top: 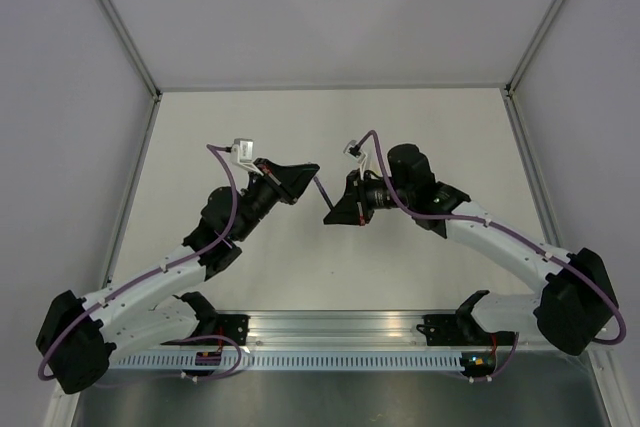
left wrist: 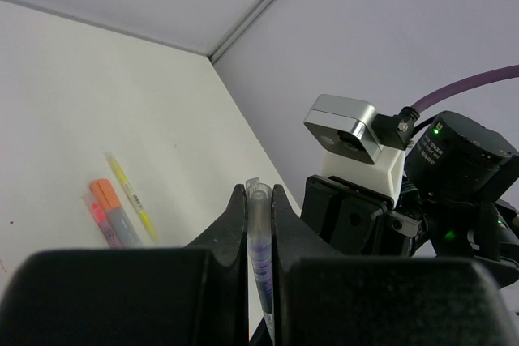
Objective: Insert the pens into the pen caps
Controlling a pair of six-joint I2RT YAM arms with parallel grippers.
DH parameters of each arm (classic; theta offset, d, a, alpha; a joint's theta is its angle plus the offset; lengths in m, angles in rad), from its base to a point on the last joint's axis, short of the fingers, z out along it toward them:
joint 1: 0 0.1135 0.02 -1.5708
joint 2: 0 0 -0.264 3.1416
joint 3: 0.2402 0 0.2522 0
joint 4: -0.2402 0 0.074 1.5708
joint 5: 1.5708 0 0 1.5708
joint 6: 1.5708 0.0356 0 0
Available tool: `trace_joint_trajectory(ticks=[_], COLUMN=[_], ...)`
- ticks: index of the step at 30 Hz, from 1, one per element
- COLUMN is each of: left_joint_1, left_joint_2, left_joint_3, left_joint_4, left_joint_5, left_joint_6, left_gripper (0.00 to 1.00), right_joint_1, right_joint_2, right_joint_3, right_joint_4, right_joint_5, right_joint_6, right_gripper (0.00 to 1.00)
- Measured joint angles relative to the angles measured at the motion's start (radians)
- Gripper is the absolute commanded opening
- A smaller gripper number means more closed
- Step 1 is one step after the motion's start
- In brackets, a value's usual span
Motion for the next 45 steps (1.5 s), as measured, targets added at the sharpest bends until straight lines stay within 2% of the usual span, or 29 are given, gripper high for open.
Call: trace_joint_trajectory(ticks=[11,15,23,28,32,34,37,41,45], left_joint_1=[0.016,0.016,0.016,0.016,0.013,-0.006,-0.01,0.031,0.063], left_joint_2=[0.055,0.052,-0.044,-0.106,-0.094,-0.073,-0.013,0.066,0.161], left_joint_3=[-0.077,-0.098,-0.122,-0.039,0.084,0.121,0.172,0.236,0.275], left_joint_4=[0.279,0.325,0.273,0.108,-0.05,-0.14,-0.291,-0.437,-0.492], left_joint_5=[0.027,0.039,0.039,0.063,0.108,0.151,0.207,0.231,0.2], left_joint_6=[-0.037,-0.057,-0.065,-0.055,-0.034,-0.028,-0.026,-0.022,-0.014], left_gripper=[0.02,0.02,0.02,0.02,0.02,0.02,0.02,0.02,0.02], right_joint_1=[-0.029,-0.034,-0.036,-0.036,-0.047,-0.065,-0.09,-0.103,-0.102], right_joint_2=[0.073,0.073,0.072,0.045,0.011,-0.007,-0.056,-0.138,-0.227], right_joint_3=[0.103,0.108,0.115,0.115,0.113,0.11,0.075,-0.04,-0.154], right_joint_4=[-0.059,-0.058,-0.044,0.001,0.051,0.114,0.157,0.163,0.105], right_joint_5=[-0.108,-0.139,-0.191,-0.227,-0.209,-0.167,-0.089,0.01,0.128], right_joint_6=[-0.056,-0.081,-0.095,-0.084,-0.051,-0.031,-0.014,-0.016,-0.022], right_gripper=[0.0,0.0,0.0,0.01,0.37,0.42,0.55,0.58,0.59])
